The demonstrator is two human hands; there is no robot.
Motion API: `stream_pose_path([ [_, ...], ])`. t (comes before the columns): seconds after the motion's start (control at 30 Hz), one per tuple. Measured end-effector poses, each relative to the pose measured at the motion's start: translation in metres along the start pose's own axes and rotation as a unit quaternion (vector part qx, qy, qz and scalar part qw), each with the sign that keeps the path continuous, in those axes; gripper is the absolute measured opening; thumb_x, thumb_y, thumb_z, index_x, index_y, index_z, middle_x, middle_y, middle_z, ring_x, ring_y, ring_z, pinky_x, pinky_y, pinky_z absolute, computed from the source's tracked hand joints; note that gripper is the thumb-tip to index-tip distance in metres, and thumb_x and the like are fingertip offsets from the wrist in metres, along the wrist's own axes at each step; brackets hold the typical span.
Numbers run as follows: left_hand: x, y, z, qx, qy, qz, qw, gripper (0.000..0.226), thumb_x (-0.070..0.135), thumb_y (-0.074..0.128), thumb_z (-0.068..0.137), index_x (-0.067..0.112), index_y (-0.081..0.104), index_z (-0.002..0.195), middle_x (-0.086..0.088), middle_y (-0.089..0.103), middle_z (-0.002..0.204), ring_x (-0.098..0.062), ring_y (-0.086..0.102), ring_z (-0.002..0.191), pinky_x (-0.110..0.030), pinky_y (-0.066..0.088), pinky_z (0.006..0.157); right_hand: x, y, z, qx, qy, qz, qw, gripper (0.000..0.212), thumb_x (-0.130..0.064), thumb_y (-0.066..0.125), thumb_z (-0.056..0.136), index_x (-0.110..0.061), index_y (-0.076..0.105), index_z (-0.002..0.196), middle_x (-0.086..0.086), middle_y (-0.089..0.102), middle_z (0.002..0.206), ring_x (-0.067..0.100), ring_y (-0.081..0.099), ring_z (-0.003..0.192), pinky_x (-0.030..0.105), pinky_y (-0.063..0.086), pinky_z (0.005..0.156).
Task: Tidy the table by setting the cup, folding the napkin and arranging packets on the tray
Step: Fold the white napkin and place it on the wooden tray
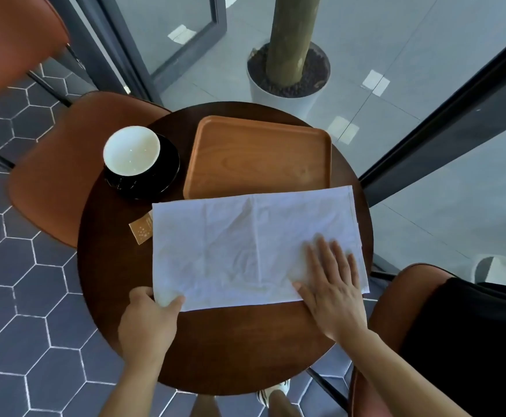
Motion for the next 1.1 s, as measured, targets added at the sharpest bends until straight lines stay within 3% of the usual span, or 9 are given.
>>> stream_pose_path([
  [0.13,-0.007,0.004,0.007,-0.021,-0.024,-0.069,0.997,0.020,0.027,0.076,0.086,0.011,0.064,0.090,0.002,0.064,0.079,-0.022,0.059,0.070,-0.034,0.042,0.058,0.002,-0.003,0.001,0.013,-0.002,0.016,1.000,0.075,-0.065,0.024,0.102,-0.024,0.005,0.162,0.002,0.001,0.171,0.025,-0.005,0.157,0.055,0.007,0.124],
  [0.23,-0.017,0.006,0.010,-0.024,-0.046,-0.152,0.987,0.021,0.025,0.075,0.089,0.013,0.067,0.075,-0.006,0.069,0.073,-0.027,0.066,0.069,-0.042,0.053,0.061,0.008,-0.004,-0.002,0.020,0.017,0.027,0.999,0.072,-0.062,0.025,0.103,-0.020,0.015,0.161,0.003,0.007,0.171,0.025,-0.002,0.157,0.056,0.011,0.124],
  [0.53,-0.031,-0.004,0.007,0.009,-0.102,-0.370,0.923,0.010,0.015,0.072,0.091,0.010,0.066,0.097,-0.011,0.075,0.092,-0.021,0.076,0.068,-0.031,0.059,0.060,0.002,-0.010,-0.002,0.038,0.016,0.072,0.997,0.067,-0.053,0.029,0.103,-0.007,0.042,0.150,0.011,0.024,0.166,0.032,0.012,0.155,0.058,0.024,0.121],
  [0.7,-0.006,-0.018,-0.013,0.065,-0.029,-0.359,0.931,0.014,0.021,0.072,0.091,0.034,0.064,0.089,0.001,0.074,0.085,-0.013,0.074,0.061,-0.038,0.058,0.069,-0.014,-0.028,0.005,0.092,0.020,0.120,0.988,0.054,-0.044,0.046,0.102,-0.011,0.049,0.144,0.011,0.037,0.159,0.033,0.023,0.151,0.057,0.031,0.118],
  [0.83,0.030,-0.034,-0.033,0.105,0.071,-0.277,0.952,0.020,0.027,0.071,0.089,0.042,0.059,0.081,0.011,0.069,0.072,-0.005,0.069,0.065,-0.031,0.051,0.061,-0.058,-0.048,0.028,0.124,-0.040,0.206,0.970,0.039,-0.034,0.056,0.101,-0.015,0.058,0.135,0.002,0.055,0.144,0.023,0.043,0.138,0.034,0.038,0.110],
  [0.9,0.047,-0.037,-0.042,0.122,0.116,-0.234,0.958,0.022,0.023,0.072,0.088,0.039,0.058,0.085,0.015,0.065,0.071,0.005,0.064,0.065,-0.020,0.041,0.057,-0.084,-0.056,0.049,0.067,-0.011,0.304,0.950,0.033,-0.035,0.056,0.101,-0.019,0.064,0.129,-0.004,0.064,0.130,0.016,0.057,0.122,0.027,0.045,0.101],
  [0.97,0.061,-0.035,-0.049,0.111,0.156,-0.210,0.959,0.015,0.017,0.074,0.088,0.025,0.066,0.097,0.013,0.067,0.080,0.006,0.063,0.065,-0.015,0.040,0.059,-0.108,-0.062,0.073,-0.042,0.054,0.419,0.905,0.028,-0.038,0.057,0.100,-0.021,0.067,0.121,-0.007,0.069,0.113,0.012,0.066,0.104,0.032,0.053,0.093],
  [1.03,0.072,-0.033,-0.054,0.106,0.200,-0.195,0.954,0.018,0.010,0.076,0.085,0.018,0.070,0.100,0.011,0.068,0.084,0.001,0.064,0.069,-0.013,0.040,0.060,-0.130,-0.071,0.094,-0.132,0.087,0.503,0.850,0.036,-0.046,0.053,0.101,-0.017,0.068,0.116,-0.003,0.072,0.103,0.018,0.069,0.092,0.044,0.058,0.090],
  [1.1,0.083,-0.030,-0.061,0.111,0.269,-0.168,0.942,0.021,0.004,0.075,0.083,0.016,0.071,0.099,0.010,0.071,0.086,-0.007,0.067,0.068,-0.013,0.042,0.059,-0.146,-0.086,0.113,-0.173,0.082,0.533,0.824,0.048,-0.061,0.049,0.096,-0.019,0.069,0.106,0.000,0.074,0.096,0.020,0.072,0.082,0.042,0.063,0.079],
])
Point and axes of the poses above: each hand's wrist, its own z-axis towards the middle knuckle, its own y-axis out of the palm, x = y × z, the point moved 4 cm from there along z, towards the middle knuckle
